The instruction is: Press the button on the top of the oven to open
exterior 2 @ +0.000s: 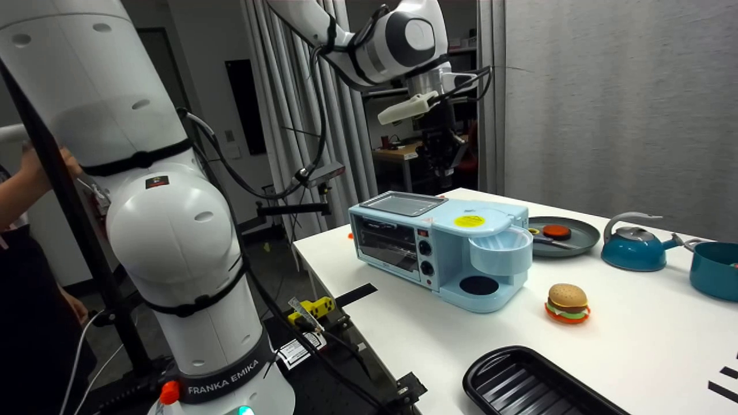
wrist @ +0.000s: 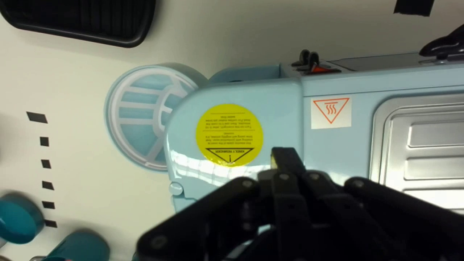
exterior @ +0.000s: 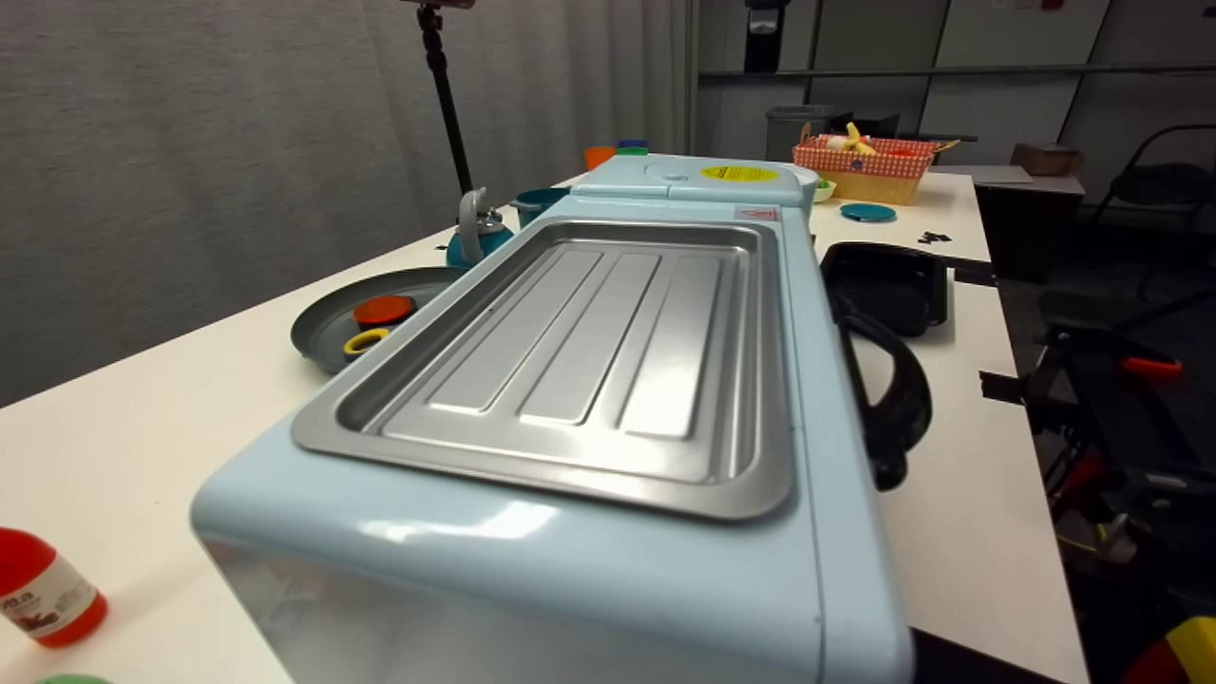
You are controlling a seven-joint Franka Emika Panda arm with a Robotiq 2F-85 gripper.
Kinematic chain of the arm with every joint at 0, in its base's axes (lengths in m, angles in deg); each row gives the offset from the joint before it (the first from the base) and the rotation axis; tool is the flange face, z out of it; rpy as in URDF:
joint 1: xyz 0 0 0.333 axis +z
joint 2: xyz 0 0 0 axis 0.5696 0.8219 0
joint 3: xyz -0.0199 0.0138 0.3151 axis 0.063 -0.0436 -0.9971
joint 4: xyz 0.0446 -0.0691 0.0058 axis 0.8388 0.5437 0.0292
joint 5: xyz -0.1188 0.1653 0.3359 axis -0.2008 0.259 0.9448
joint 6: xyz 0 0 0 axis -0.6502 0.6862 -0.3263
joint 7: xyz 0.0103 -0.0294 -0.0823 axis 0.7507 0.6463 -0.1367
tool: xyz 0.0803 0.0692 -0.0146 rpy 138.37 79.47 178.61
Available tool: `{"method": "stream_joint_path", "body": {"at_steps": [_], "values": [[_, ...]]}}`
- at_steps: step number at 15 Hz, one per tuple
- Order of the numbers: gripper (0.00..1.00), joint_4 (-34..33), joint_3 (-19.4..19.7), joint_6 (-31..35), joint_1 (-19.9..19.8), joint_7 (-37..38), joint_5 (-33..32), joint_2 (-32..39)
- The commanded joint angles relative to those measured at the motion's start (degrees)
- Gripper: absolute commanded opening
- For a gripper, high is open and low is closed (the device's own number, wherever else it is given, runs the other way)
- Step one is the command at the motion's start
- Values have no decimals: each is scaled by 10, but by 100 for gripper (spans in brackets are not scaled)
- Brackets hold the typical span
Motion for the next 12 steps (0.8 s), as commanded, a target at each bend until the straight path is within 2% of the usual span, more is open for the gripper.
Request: {"method": "stream_joint_path", "body": {"at_steps": [1,2,4,12], "values": [[0,34,-7,35,-4,20,-19,-62],[26,36,-8,43,-6,26,-23,-69],[32,42,-8,58,-8,27,-26,-81],[92,70,-4,97,-17,30,-23,-103]]}}
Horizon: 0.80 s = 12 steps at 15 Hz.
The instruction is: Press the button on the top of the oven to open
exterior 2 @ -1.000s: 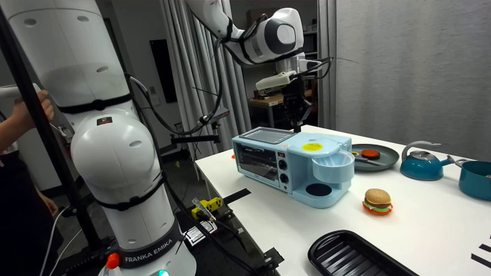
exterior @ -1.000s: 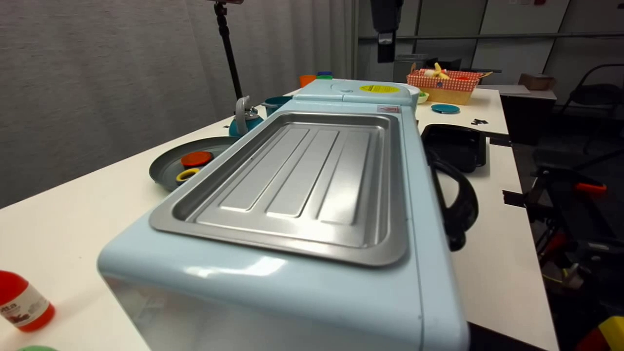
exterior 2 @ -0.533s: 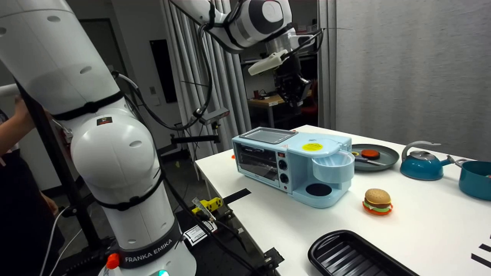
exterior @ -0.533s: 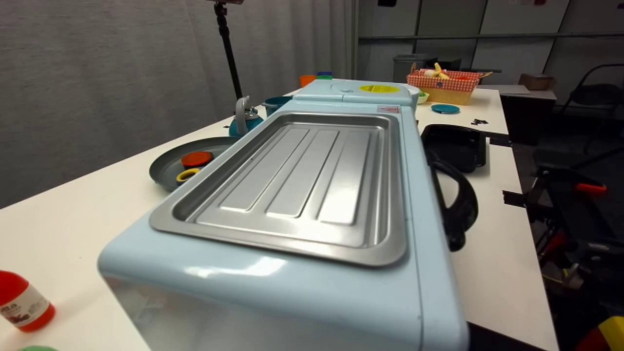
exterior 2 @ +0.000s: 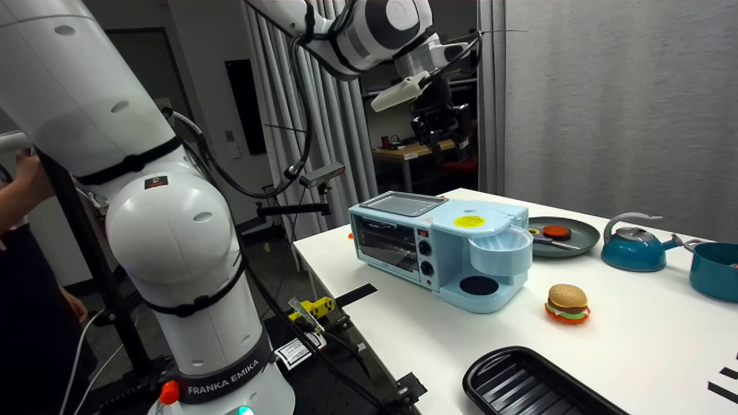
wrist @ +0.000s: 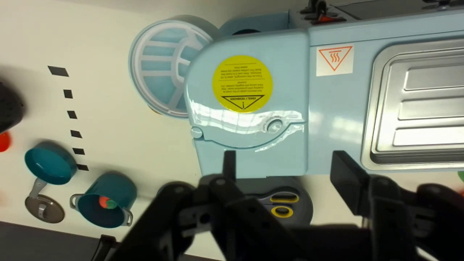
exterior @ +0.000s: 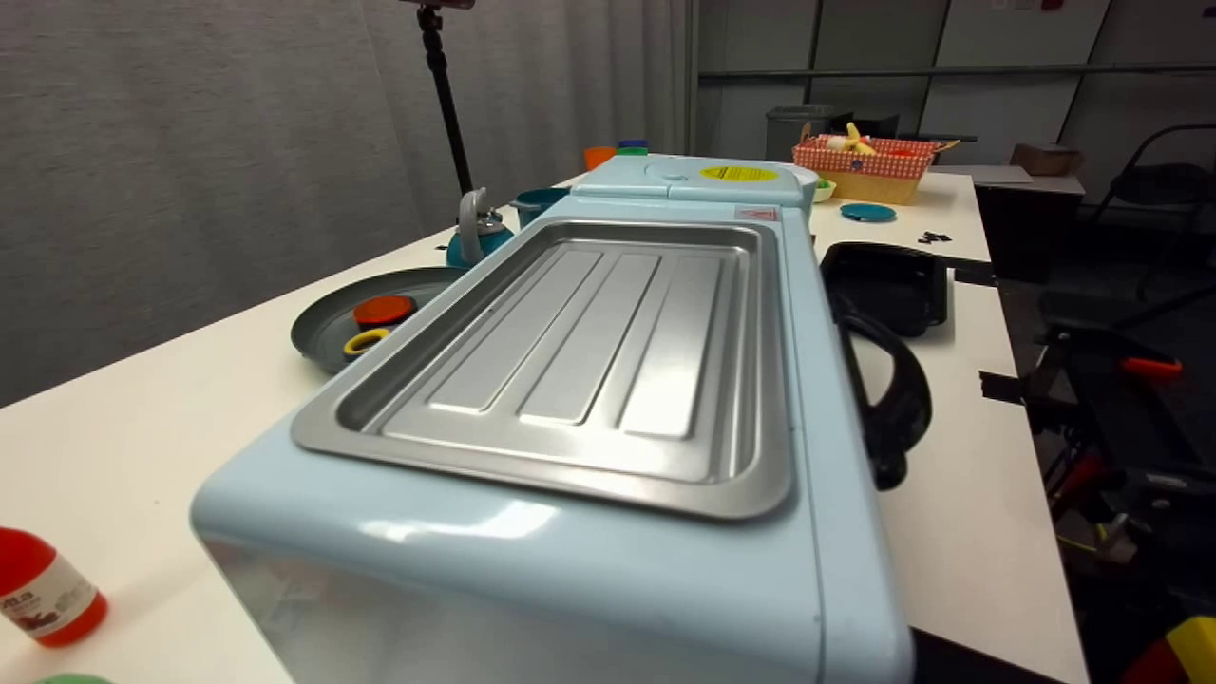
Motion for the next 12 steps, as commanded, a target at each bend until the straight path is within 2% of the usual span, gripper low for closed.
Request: {"method": "stream_joint_path", "body": {"at_steps": [1,10,11,12], "values": [[99,31,-3,26,-13,10,-4,-28],[100,76,0,32,-29,29,-2,-49],[100,47,-2,8,-23,16,2,-24],[100,52,-2,9,-25,18,2,-26]]}}
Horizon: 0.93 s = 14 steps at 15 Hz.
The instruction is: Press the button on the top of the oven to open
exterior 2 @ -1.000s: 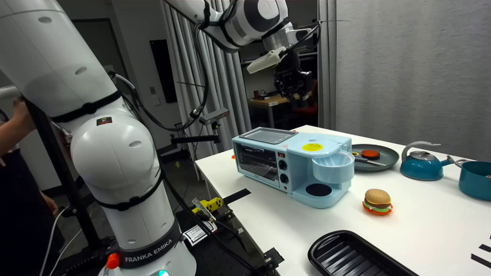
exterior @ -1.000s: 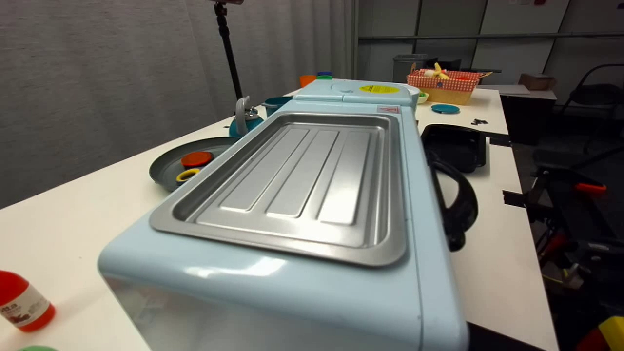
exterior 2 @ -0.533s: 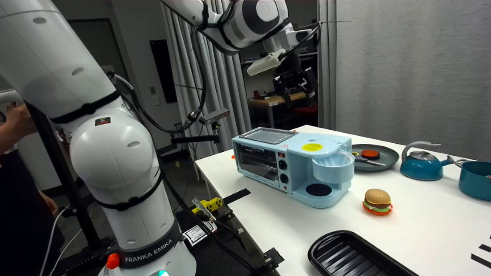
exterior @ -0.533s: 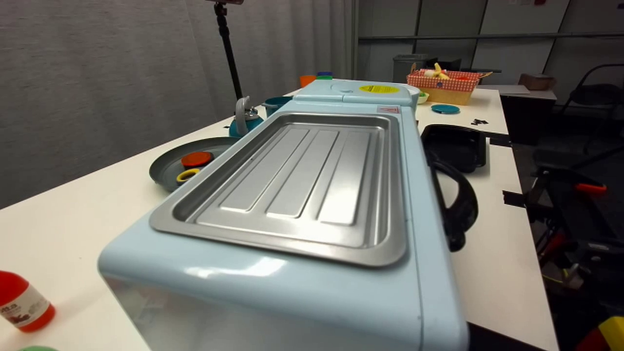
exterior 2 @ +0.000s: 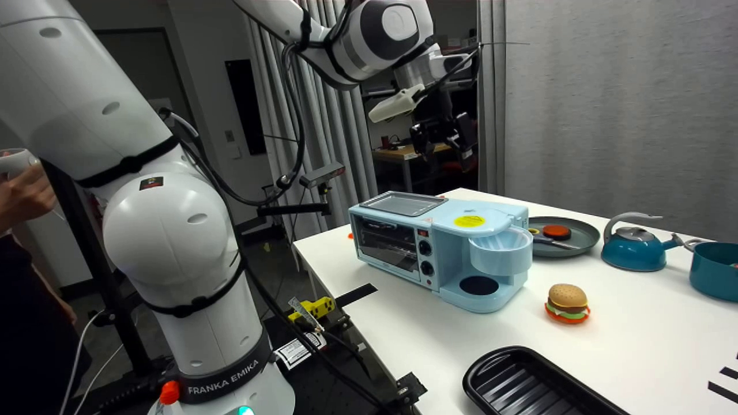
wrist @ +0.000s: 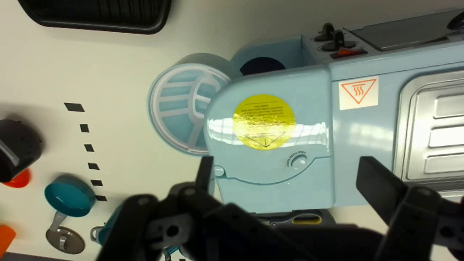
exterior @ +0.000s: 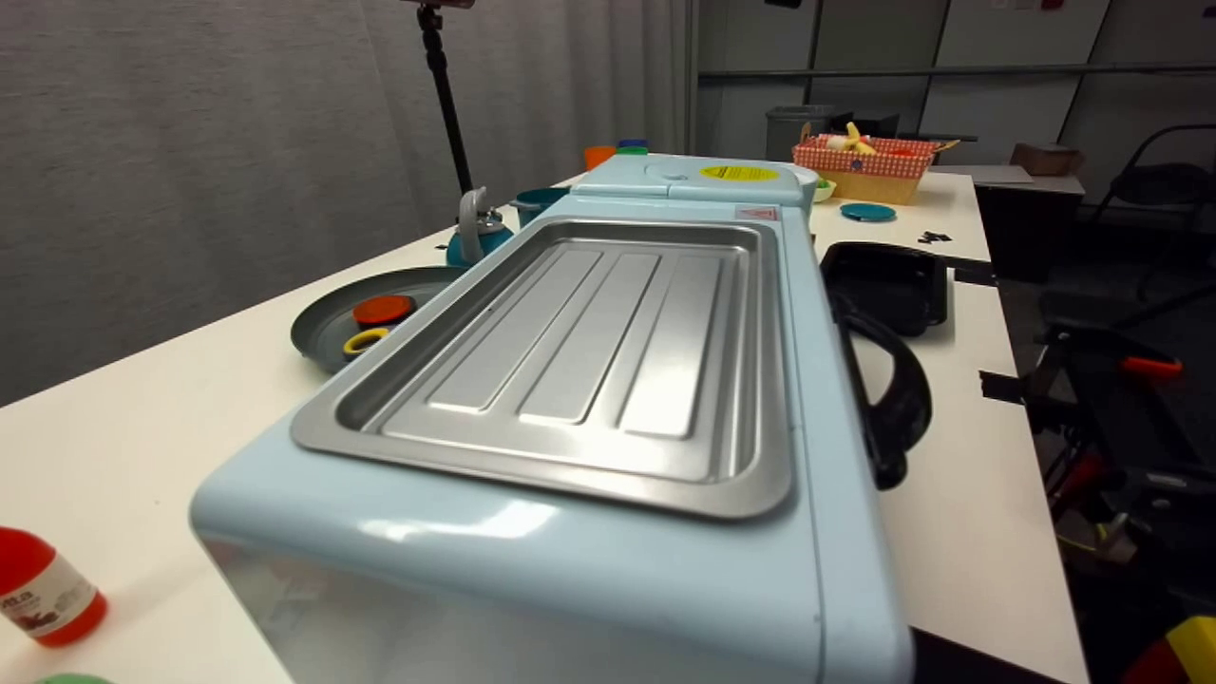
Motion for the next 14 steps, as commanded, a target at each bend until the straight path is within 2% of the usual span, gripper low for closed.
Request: {"method": "stream_joint_path", "body": {"at_steps": [1,14], "values": [[100,2,-4,-1,-5,-1,2,-2],[100,7,-4,-1,-6,1,3,-7]]}}
